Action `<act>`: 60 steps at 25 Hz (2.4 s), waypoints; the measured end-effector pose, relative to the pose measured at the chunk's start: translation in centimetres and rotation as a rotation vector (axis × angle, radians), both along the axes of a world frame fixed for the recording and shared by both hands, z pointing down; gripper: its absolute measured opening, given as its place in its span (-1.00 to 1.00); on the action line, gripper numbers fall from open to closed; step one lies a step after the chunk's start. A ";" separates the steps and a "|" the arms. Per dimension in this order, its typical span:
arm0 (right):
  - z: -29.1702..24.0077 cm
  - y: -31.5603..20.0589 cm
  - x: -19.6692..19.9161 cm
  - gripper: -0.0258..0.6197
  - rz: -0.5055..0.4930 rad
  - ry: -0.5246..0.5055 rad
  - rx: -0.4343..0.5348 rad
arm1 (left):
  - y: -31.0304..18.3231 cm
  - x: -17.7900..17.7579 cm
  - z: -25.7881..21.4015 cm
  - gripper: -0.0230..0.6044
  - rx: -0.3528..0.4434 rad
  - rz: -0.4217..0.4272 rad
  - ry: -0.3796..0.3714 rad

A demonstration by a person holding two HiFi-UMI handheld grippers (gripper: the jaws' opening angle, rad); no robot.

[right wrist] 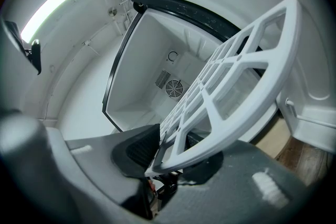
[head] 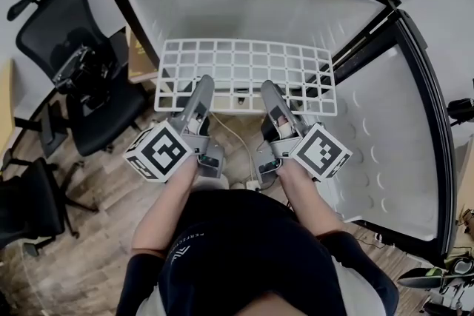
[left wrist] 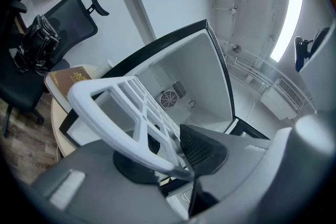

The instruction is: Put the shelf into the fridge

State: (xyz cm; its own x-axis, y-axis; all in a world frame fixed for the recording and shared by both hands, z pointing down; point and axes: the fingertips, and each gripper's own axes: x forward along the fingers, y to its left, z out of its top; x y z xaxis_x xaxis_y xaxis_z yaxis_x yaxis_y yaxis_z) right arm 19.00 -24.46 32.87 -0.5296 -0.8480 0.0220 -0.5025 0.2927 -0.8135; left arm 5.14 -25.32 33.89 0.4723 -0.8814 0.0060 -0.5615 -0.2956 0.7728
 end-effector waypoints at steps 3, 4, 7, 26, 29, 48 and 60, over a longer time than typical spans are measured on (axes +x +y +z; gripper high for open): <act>0.1 -0.1 0.1 -0.61 0.008 -0.003 -0.011 | -0.2 0.0 -0.1 -0.49 -0.003 0.001 -0.001; 0.1 -0.1 0.1 -0.61 0.009 -0.005 -0.015 | -0.2 -0.1 0.0 -0.50 -0.006 0.000 0.000; 0.2 -0.2 0.0 -0.63 0.006 -0.026 -0.021 | -0.2 -0.1 0.3 -0.51 -0.012 -0.005 0.007; 0.5 0.2 0.2 -0.64 0.041 -0.027 -0.012 | 0.4 -0.2 0.4 -0.54 -0.030 -0.042 0.010; 0.7 0.7 0.1 -0.64 0.035 -0.048 -0.019 | 0.8 -0.2 0.5 -0.55 -0.028 -0.045 0.015; 0.6 0.7 0.0 -0.64 0.005 -0.053 -0.016 | 1.0 -0.2 0.4 -0.54 -0.023 -0.050 0.010; 0.3 0.5 0.1 -0.65 -0.011 -0.051 -0.014 | 1.1 -0.1 0.3 -0.54 -0.014 -0.057 0.019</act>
